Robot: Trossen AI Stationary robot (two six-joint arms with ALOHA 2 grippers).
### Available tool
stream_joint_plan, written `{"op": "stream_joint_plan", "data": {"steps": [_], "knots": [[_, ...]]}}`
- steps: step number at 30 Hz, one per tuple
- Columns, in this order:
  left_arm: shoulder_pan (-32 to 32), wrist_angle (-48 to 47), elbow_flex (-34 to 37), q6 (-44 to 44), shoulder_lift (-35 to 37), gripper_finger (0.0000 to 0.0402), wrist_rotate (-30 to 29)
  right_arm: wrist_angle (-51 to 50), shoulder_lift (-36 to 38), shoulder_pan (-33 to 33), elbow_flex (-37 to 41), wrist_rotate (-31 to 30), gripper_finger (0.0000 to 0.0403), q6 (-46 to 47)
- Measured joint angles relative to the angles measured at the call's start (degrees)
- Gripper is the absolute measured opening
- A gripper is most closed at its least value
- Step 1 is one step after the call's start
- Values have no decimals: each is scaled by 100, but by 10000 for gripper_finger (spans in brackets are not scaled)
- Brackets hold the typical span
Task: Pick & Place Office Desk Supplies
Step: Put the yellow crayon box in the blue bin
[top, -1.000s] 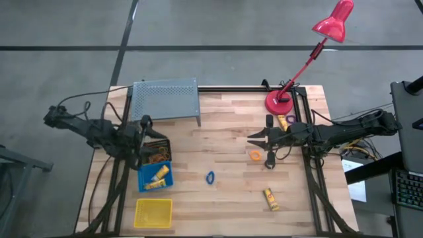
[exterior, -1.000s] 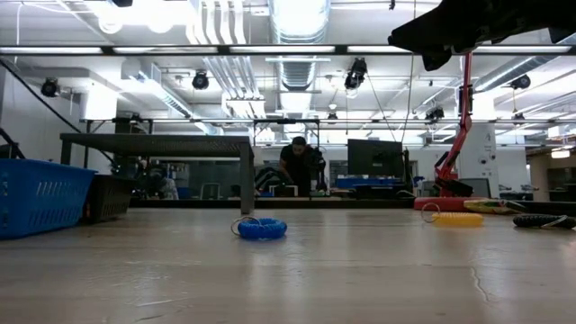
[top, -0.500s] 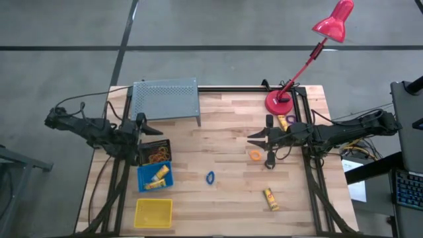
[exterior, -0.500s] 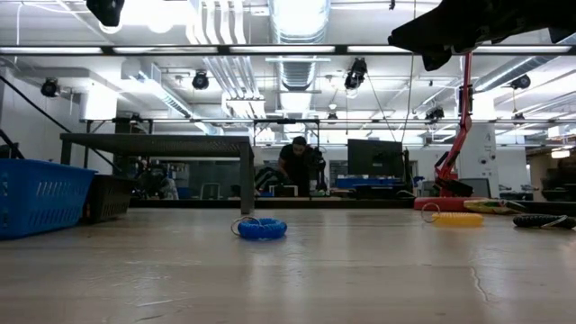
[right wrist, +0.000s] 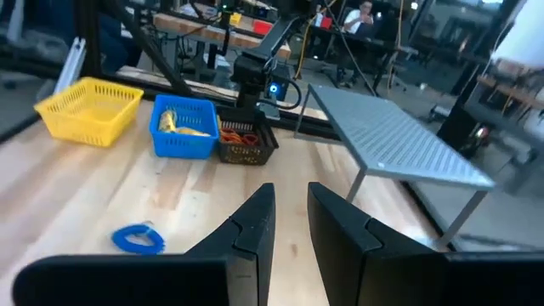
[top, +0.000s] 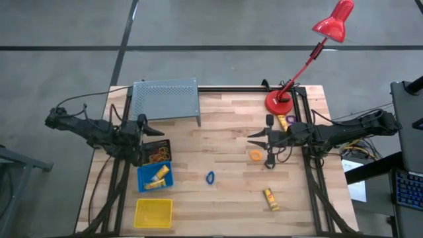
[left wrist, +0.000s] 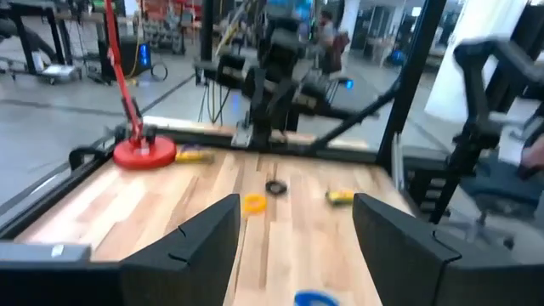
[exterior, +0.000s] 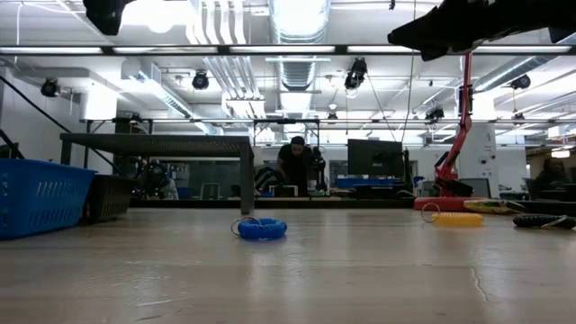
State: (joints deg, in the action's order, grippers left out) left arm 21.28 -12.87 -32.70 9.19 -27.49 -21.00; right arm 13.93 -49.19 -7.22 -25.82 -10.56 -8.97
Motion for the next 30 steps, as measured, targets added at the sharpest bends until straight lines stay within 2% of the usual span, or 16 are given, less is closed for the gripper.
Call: {"op": "stream_joint_plan", "data": {"steps": [5, 14, 30], "knots": [[0, -74, 257, -21, -4, 232, 1, 26, 0, 0, 0, 2, 68, 761], [0, 125, 693, 225, -4, 232, -1, 0, 0, 0, 0, 2, 68, 406], [0, 62, 676, 302, 0, 232, 1, 7, 0, 0, 0, 2, 68, 431]]}}
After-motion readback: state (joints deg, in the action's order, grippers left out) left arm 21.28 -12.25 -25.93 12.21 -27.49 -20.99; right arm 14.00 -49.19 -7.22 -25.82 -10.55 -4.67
